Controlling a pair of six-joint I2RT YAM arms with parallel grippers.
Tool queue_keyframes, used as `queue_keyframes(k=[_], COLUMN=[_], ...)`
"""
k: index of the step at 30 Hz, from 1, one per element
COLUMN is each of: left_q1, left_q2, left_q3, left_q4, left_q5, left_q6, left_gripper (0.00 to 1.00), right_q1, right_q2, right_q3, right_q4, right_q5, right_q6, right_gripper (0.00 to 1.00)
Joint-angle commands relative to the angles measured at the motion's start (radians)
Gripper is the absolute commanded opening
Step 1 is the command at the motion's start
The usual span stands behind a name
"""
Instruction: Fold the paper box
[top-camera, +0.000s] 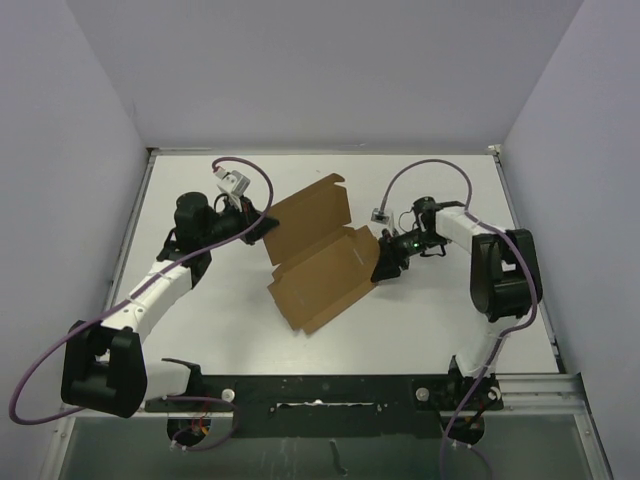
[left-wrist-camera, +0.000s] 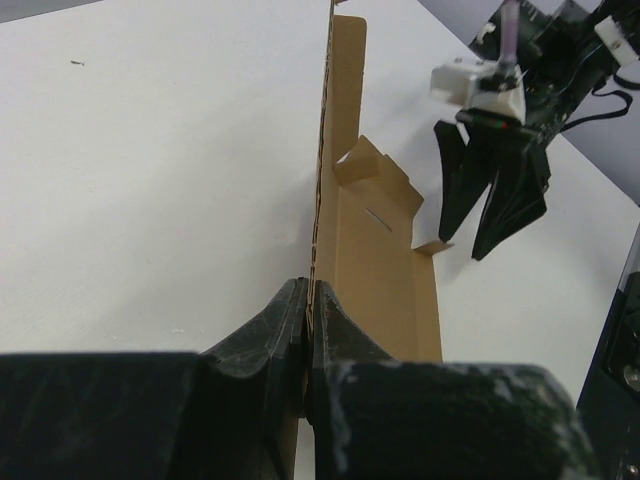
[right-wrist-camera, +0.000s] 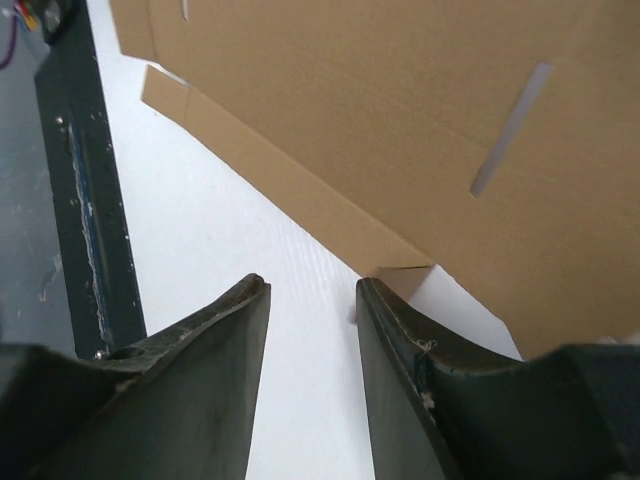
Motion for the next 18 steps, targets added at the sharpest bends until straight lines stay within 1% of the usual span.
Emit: queue_keyframes(k=[1,4,5,7,9,11,13,15,18], left_q1=[-0.003,-0.005,-0.004,-0.006,-0.007,-0.01,-0.015,-0.018,-0.024], left_q2=[-0.015,-0.022,-0.023,-0.024,-0.026,-0.026,-0.027,-0.026,-0.028], left_q3=[0.029,0.009,0.007,-0.016,-0.031,-0.042,-0.053,-0.06,-0.063], left_q4=[0.092,0.152,0.178,0.232,0.277,0.318,0.365,0.399,0.406], left_q5=[0.048,0.095,0.116,0.153,0.181,0.207,0.228,0.245,0.254], left_q6=[0.011,-0.011,-0.019,-0.036,-0.05,-0.063,-0.084,-0.098,-0.099], left_gripper=[0.0,0.0,0.0,0.0,0.0,0.0,0.0,0.0,0.0], right_q1=[-0.076,-0.114,-0.129,-0.171,-0.224,-0.258,-0.26,-0.25,-0.225], right_q2=[-0.148,-0.213,-0.238,-0.284,-0.311,-0.314,-0.308,-0.308,-0.304], right_q3=[0.021,-0.01,-0.029,-0.089,-0.126,-0.144,-0.149,-0.153,-0.157], right_q4=[-0.036,0.035,0.087,0.226,0.316,0.345,0.343,0.347,0.345], right_q5=[-0.162,-0.156,-0.141,-0.062,-0.024,-0.039,-0.055,-0.065,-0.056], right_q6=[-0.087,-0.048,-0.01,0.124,0.187,0.196,0.181,0.167,0.149], right_gripper=[0.41,0.46,0.5,0.57,0.63,0.67,0.7,0.7,0.69])
